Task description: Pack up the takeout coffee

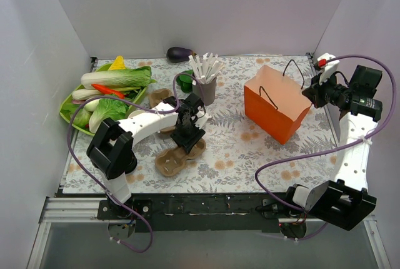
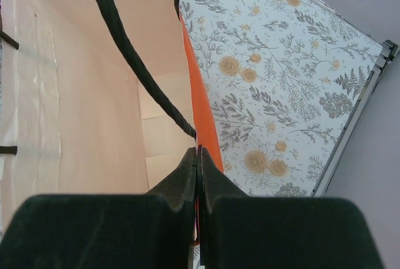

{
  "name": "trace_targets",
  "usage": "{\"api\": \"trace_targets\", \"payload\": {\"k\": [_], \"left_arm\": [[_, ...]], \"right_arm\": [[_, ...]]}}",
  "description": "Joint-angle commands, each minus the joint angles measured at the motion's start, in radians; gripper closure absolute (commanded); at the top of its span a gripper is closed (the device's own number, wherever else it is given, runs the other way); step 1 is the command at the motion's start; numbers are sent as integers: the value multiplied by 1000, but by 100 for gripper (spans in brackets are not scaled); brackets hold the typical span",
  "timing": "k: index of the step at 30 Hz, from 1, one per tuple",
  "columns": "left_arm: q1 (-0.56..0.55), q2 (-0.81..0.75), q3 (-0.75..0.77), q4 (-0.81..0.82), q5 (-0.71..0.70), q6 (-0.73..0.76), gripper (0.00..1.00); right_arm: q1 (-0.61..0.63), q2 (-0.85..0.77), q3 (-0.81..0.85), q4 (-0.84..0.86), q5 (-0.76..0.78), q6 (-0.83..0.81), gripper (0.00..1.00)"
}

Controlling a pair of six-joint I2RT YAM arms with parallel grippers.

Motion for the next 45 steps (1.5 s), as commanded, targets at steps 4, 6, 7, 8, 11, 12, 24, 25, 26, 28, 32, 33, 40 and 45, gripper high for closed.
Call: {"api": "trace_targets", "payload": {"k": [4, 6, 7, 8, 11, 12, 24, 25, 26, 28, 32, 33, 40, 45], "left_arm": [[-4, 16, -17, -1, 1, 9, 55], [-4, 13, -23, -4, 6, 10, 56], [-4, 11, -33, -2, 3, 9, 56], [-4, 11, -37, -2, 0, 10, 56], [-4, 16, -41, 1, -13, 10, 58], [-4, 19, -41, 1, -13, 10, 59], [-4, -4, -75, -16, -20, 12, 78], [-4, -13, -75, -28, -16, 21, 83], [-4, -19, -73, -35, -5, 25, 89], [-4, -48, -70, -48, 18, 35, 100], [-4, -85, -26, -94, 116, 64, 100], [-2, -96, -15, -99, 138, 76, 100], [13, -263, 68, -18, 248, 180, 100], [65, -366, 204, 163, 235, 231, 100]], "right_arm": [[-3, 21, 4, 58, -17, 22, 99], [-3, 21, 1, 61, -17, 24, 99], [-3, 20, -2, 61, -17, 24, 99], [-3, 21, -6, 65, -15, 25, 99], [-3, 15, -20, 74, -15, 33, 99], [-3, 14, -26, 77, -15, 36, 99], [-3, 11, -39, 85, -14, 45, 99], [-3, 8, -39, 81, -12, 45, 99], [-3, 8, -37, 80, -11, 45, 99], [-3, 2, -28, 66, -11, 40, 99], [-3, -21, 0, 26, -24, 8, 99], [-3, -26, 7, 6, -32, -4, 99], [-2, -75, 84, -323, -161, -254, 99], [10, -83, 168, -484, -261, -337, 99]]}}
